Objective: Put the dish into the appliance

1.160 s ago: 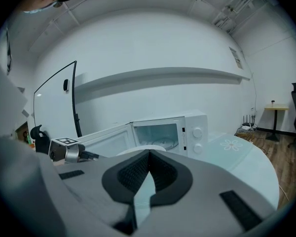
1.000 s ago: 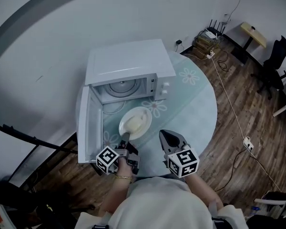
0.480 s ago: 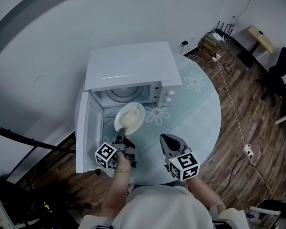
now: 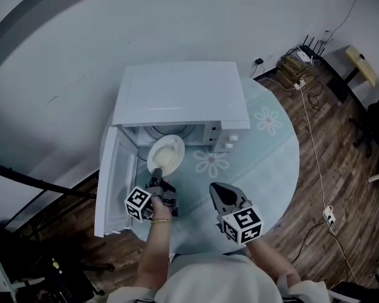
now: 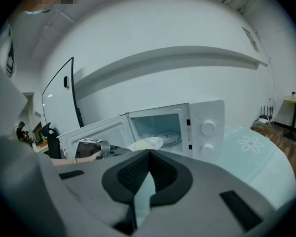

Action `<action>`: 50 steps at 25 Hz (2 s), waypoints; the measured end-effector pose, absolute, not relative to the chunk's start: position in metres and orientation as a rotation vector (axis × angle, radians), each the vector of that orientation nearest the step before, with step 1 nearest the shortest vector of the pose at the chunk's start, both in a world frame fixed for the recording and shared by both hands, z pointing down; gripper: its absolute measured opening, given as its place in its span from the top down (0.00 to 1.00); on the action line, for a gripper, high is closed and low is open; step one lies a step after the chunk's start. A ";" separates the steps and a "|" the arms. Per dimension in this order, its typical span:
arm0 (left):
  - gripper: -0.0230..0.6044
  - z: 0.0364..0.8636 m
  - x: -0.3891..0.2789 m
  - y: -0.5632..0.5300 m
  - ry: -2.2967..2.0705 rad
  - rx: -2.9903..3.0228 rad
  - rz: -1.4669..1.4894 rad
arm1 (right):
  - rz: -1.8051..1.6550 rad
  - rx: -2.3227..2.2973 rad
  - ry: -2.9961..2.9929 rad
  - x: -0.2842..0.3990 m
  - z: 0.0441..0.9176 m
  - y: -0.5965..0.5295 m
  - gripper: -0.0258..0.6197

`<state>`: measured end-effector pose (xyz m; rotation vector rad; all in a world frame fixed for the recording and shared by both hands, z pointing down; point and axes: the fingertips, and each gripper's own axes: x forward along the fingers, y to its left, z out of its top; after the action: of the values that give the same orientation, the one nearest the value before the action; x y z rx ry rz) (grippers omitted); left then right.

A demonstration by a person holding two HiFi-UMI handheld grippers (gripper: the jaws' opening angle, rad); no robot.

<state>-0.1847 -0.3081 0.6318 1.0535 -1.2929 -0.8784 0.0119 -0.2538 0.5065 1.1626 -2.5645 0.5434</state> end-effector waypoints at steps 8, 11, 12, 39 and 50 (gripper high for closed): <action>0.91 0.648 -0.192 -0.333 -1.336 1.010 -0.901 | 0.574 1.117 -2.558 0.013 0.520 -0.264 0.95; 0.91 0.652 -0.194 -0.339 -1.353 1.001 -0.894 | 0.581 1.115 -2.556 0.014 0.524 -0.267 0.95; 0.91 0.653 -0.194 -0.341 -1.358 1.000 -0.891 | 0.584 1.114 -2.556 0.014 0.525 -0.268 0.95; 0.91 0.661 -0.183 -0.412 -1.422 1.008 -0.840 | 0.626 1.117 -2.557 0.020 0.532 -0.274 0.95; 0.91 0.660 -0.178 -0.434 -1.451 1.040 -0.759 | 0.638 1.134 -2.558 0.017 0.531 -0.279 0.95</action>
<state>-0.1778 -0.4343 0.6597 1.0399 -1.4512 -0.7592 0.0167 -0.2794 0.5311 1.1340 -2.5580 0.6375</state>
